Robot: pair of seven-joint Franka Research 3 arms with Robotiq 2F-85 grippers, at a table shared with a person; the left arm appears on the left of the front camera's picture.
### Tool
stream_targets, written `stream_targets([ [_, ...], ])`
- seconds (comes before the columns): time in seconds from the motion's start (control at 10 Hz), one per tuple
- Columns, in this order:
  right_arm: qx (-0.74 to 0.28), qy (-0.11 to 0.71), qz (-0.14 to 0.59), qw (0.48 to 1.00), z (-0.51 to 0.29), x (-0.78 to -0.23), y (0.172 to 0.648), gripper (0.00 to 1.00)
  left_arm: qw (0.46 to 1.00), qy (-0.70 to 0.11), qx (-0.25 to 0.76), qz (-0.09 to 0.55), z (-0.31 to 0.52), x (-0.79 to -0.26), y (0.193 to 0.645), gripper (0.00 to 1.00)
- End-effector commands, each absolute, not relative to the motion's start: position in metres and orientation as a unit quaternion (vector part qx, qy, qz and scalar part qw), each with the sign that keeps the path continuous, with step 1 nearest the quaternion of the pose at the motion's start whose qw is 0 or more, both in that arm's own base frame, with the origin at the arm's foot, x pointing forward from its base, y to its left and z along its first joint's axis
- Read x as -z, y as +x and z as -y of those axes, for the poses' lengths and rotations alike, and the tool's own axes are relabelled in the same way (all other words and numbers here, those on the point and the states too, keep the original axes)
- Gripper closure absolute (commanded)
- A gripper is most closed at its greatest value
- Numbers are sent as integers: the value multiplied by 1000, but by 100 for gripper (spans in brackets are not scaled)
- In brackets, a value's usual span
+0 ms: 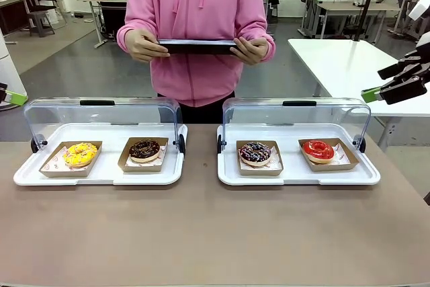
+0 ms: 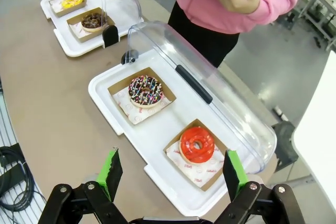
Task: Provide the desired donut to the person.
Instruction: Pick up and lift the Paper togo box containing the Donut pointed at by the person.
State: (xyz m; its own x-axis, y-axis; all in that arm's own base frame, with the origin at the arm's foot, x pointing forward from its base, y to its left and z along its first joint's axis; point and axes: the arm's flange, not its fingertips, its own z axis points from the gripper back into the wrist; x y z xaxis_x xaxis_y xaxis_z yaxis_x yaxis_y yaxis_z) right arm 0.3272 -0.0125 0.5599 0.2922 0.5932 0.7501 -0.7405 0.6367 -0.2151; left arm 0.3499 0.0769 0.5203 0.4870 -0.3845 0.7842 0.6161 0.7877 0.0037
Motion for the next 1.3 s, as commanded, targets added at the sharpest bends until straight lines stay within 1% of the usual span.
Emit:
stream_targets([
  [0.0,-421,83,436,791,-9,-473,262,0,840,-142,303,426,-50,-449,279,0],
  [0.4,-424,70,443,786,-17,-474,263,0,842,-146,312,415,-49,-448,282,0],
  [0.5,-389,61,452,801,-19,-474,265,0,840,-154,311,416,-49,-448,282,0],
  [0.6,-422,83,428,795,7,-562,328,0,849,-142,304,408,-78,-517,349,0],
  [1.2,-422,83,428,795,7,-562,328,0,849,-142,304,408,-78,-517,349,0],
])
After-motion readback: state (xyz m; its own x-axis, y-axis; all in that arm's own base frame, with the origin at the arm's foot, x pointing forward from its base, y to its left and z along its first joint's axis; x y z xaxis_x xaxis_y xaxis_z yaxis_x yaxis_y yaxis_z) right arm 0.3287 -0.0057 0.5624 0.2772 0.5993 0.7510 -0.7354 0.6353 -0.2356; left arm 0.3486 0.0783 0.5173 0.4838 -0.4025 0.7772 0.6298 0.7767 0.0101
